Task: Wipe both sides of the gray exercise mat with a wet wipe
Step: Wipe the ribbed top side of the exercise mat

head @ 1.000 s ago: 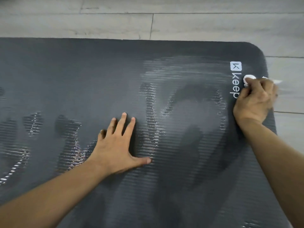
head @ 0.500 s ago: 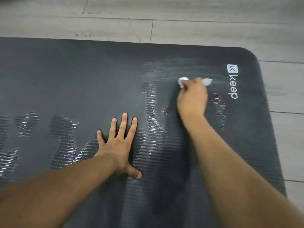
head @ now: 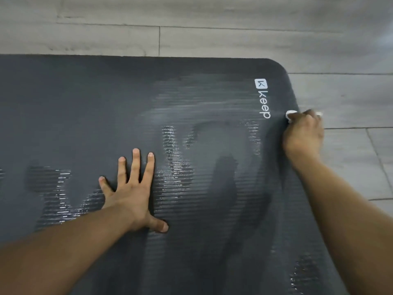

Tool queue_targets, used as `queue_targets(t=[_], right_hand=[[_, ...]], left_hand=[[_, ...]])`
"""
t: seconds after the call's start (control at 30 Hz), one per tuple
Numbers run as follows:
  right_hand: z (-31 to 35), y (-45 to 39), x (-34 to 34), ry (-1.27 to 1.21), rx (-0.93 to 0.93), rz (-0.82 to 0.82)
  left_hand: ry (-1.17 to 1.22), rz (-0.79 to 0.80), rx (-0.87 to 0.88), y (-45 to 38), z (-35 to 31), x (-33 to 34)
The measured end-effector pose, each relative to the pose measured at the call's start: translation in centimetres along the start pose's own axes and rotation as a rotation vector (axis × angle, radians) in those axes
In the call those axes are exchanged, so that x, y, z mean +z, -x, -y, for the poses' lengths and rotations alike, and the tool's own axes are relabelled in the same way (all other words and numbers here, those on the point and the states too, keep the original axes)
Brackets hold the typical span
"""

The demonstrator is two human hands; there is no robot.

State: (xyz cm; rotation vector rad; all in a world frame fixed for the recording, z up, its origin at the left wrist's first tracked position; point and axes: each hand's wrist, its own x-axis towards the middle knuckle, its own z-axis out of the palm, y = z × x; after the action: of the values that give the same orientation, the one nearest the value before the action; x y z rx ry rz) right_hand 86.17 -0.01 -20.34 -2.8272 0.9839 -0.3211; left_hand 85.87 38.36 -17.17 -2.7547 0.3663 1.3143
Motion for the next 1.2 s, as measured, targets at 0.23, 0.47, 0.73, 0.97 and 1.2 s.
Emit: queue_targets(t=[0.23, 0.47, 0.73, 0.97, 1.2], right_hand=[[17.3, 7.2, 3.9, -0.362, -0.399, 0.16], [19.8, 11.1, 4.3, -0.333, -0.919, 0.185], [-0.3, 4.1, 0.0, -0.15, 0.062, -0.078], [22.1, 15.4, 2.8, -0.336, -0.573, 0.175], [10.4, 11.8, 2.5, -0.262, -0.504, 0.046]], left_hand=[[-0.014, 0.008, -0.012, 0.0, -0.3, -0.3], [-0.037, 0.012, -0.018, 0.2, -0.3, -0.4], [0.011, -0.003, -0.005, 0.2, -0.1, -0.2], [-0.021, -0.01, -0.045, 0.7, -0.7, -0.4], [0.03, -0.038, -0.001, 0.9, -0.3, -0.2]])
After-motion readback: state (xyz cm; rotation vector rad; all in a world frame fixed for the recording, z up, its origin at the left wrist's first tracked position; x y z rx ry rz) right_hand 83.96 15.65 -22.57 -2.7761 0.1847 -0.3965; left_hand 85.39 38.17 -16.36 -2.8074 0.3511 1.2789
